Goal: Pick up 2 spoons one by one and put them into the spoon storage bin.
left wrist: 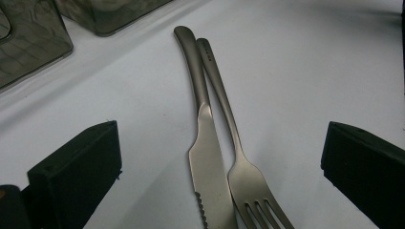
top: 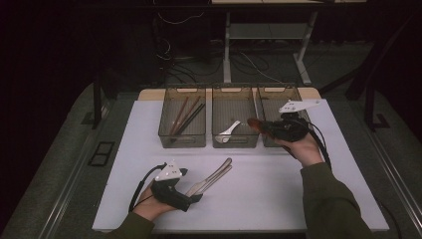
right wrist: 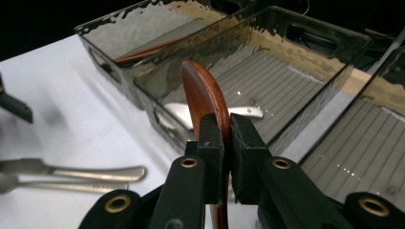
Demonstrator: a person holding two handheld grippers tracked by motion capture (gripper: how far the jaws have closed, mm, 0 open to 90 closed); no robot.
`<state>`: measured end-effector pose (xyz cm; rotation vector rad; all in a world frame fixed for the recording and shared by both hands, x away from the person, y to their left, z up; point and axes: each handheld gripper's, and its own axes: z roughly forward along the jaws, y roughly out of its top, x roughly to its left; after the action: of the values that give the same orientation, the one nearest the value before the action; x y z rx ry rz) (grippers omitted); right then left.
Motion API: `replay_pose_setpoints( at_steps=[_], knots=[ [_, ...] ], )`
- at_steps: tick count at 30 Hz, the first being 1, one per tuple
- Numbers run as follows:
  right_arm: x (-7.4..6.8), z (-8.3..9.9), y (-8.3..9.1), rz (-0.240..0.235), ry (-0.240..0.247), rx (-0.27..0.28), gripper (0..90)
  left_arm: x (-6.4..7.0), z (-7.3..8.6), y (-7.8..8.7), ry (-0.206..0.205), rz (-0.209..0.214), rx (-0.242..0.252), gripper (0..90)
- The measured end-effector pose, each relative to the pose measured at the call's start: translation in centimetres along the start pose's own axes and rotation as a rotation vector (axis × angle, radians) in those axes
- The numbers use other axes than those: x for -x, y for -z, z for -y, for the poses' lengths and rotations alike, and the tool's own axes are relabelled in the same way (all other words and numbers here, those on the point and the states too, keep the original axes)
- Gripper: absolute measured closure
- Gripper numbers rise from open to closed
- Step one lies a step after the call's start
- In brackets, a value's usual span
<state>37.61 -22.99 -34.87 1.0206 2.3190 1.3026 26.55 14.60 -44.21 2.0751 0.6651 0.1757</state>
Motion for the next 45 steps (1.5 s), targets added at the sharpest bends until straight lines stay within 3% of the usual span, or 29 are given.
replay_pose_setpoints(
  at_steps=[8,19,24,33,36,45],
  knots=[
    [-0.1,-2.4,-2.2,0.007,0.001,0.005,83.2,0.0,0.0,0.0,0.002,0.002,-0.001,0.0],
    [-0.1,-5.6,-6.2,0.047,-0.010,-0.012,83.1,0.0,-0.1,0.1,0.006,0.008,0.007,0.0],
    [-0.2,-6.5,-8.3,0.042,-0.010,-0.005,83.1,0.0,-0.1,0.0,-0.001,0.007,0.011,0.0],
    [0.0,-7.3,-10.9,0.041,-0.024,-0.010,83.1,0.1,-0.1,0.0,-0.003,0.018,0.006,0.0],
    [0.3,-7.2,-11.5,0.039,-0.048,-0.010,83.0,0.2,-0.2,0.0,-0.007,0.020,0.001,0.0],
    [0.0,-7.4,-12.9,0.039,-0.050,-0.022,83.1,0.3,-0.3,-0.1,-0.004,0.027,0.014,0.0]
  ],
)
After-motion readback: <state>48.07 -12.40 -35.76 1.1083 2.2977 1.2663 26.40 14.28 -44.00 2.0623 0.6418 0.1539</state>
